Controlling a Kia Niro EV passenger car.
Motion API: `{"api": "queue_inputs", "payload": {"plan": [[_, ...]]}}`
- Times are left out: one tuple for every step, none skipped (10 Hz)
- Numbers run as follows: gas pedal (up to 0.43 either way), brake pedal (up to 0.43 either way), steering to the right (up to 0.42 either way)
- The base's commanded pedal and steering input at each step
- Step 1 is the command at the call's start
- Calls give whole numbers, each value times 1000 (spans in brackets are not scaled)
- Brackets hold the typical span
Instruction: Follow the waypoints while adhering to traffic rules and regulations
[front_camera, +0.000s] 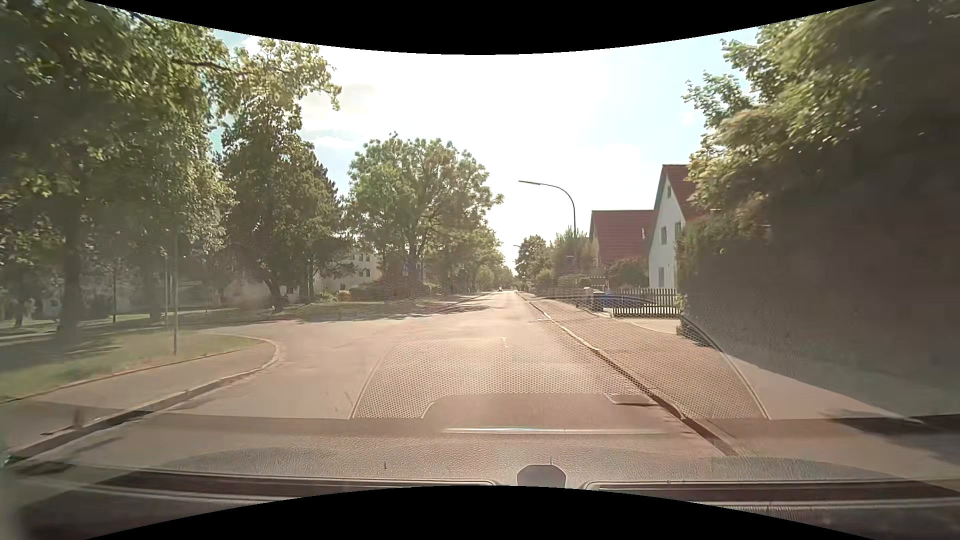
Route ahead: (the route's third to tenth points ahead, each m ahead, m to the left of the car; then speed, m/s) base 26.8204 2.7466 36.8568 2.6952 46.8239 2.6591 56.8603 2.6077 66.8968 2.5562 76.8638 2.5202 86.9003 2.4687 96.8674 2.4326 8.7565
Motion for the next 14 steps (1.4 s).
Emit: {"api": "queue_inputs", "payload": {"plan": [[67, 6, 5], [67, 6, 5], [67, 6, 5], [67, 6, 5], [67, 6, 5], [67, 6, 5], [67, 6, 5], [67, 6, 5], [67, 6, 5], [67, 6, 4], [67, 6, 4], [67, 6, 4], [67, 6, 3], [67, 6, 1]]}}
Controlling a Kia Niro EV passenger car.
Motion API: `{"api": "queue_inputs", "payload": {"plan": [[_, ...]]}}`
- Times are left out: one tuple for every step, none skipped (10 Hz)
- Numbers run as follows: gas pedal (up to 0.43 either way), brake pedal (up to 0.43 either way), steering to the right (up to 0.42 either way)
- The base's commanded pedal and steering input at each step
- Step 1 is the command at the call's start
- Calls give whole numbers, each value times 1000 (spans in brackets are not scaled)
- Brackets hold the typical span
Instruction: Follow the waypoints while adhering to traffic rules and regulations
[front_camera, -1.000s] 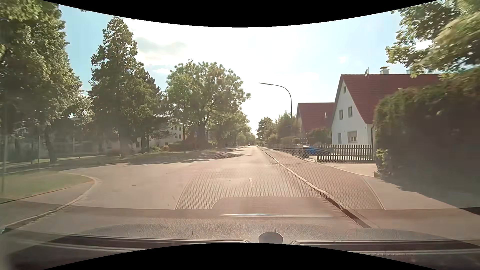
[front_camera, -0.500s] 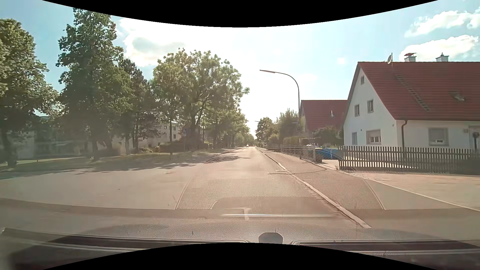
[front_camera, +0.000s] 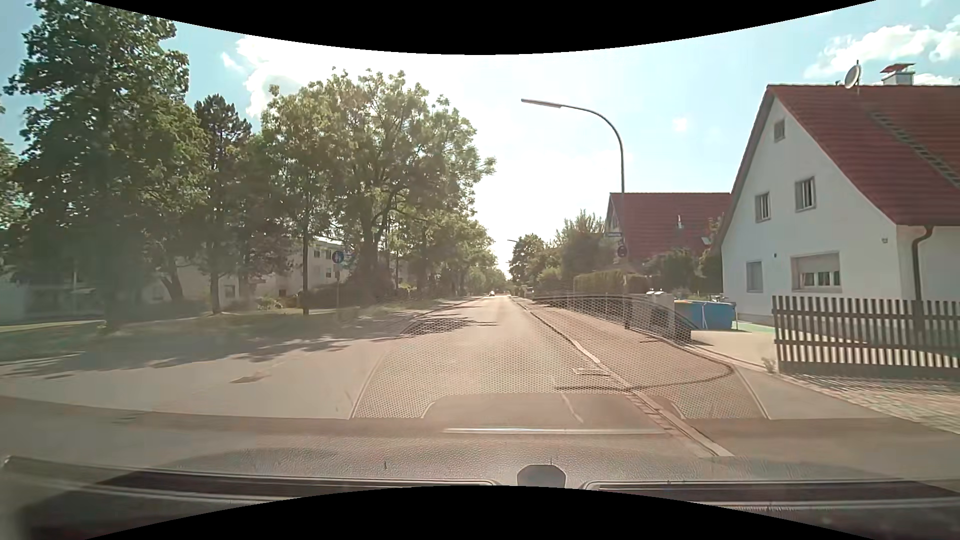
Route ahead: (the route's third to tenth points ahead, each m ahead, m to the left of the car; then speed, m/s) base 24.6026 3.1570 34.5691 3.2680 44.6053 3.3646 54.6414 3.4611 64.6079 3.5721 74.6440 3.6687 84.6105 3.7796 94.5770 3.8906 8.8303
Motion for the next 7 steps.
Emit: {"api": "queue_inputs", "payload": {"plan": [[67, 6, 1], [67, 6, 1], [67, 6, 1], [67, 6, 1], [67, 6, 1], [67, 6, 1], [67, 6, 0]]}}
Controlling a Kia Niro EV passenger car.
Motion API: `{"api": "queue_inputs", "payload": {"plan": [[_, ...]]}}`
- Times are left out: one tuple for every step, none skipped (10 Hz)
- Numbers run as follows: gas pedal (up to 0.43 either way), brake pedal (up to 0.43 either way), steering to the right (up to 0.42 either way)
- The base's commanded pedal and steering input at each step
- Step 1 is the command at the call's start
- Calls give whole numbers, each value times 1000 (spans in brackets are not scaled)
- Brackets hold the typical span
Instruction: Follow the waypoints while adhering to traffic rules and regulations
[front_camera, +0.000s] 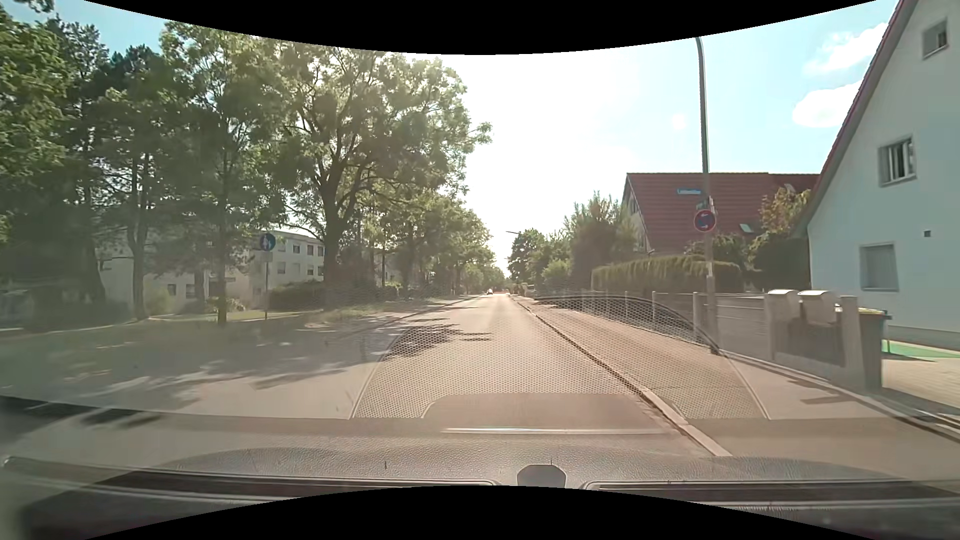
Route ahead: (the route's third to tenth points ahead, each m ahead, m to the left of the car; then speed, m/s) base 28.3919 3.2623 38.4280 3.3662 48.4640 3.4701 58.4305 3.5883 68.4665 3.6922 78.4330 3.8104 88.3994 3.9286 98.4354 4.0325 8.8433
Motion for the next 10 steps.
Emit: {"api": "queue_inputs", "payload": {"plan": [[67, 6, 0], [67, 6, 0], [67, 6, 0], [67, 6, 0], [67, 6, 0], [67, 6, 0], [67, 6, 0], [67, 6, 0], [67, 6, 0], [67, 6, 0]]}}
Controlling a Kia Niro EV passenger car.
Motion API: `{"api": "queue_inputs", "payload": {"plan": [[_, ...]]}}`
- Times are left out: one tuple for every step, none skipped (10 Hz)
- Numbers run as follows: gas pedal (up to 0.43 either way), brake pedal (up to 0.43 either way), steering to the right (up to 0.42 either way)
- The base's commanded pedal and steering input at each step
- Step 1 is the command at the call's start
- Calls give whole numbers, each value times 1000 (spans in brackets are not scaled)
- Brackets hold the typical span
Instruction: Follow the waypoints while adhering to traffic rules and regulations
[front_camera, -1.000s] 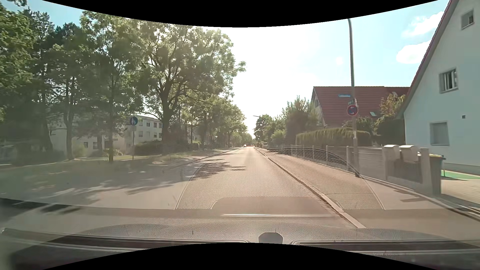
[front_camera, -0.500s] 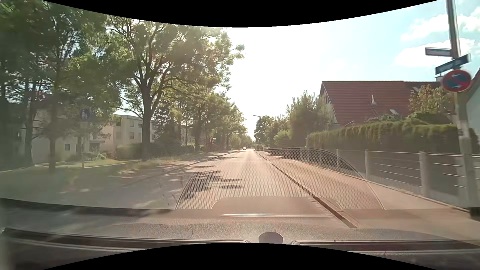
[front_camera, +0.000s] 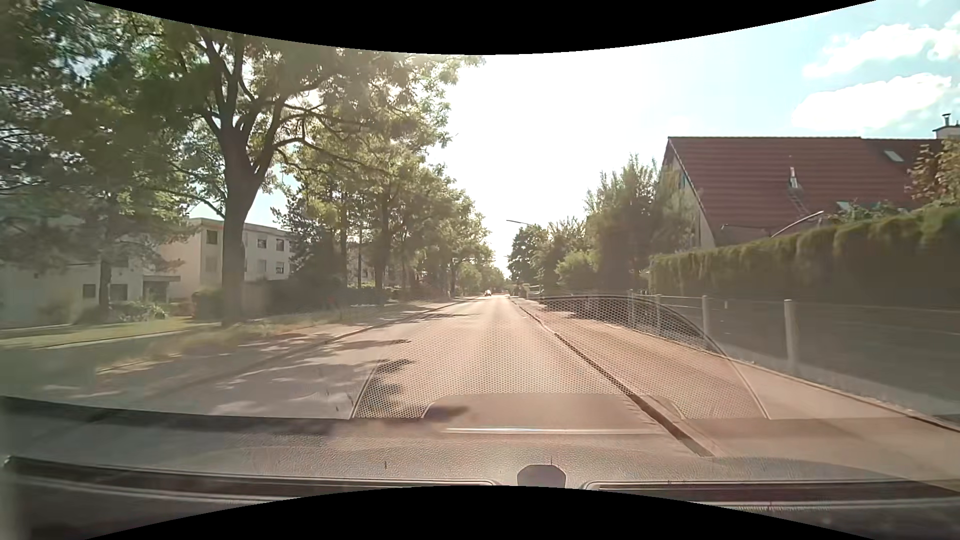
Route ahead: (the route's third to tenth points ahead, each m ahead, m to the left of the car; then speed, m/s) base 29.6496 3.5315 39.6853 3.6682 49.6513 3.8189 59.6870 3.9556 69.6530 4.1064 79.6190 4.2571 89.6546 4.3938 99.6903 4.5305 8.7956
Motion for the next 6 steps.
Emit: {"api": "queue_inputs", "payload": {"plan": [[67, 6, 0], [67, 6, 0], [67, 6, 0], [67, 6, 0], [67, 6, 0], [67, 6, 0]]}}
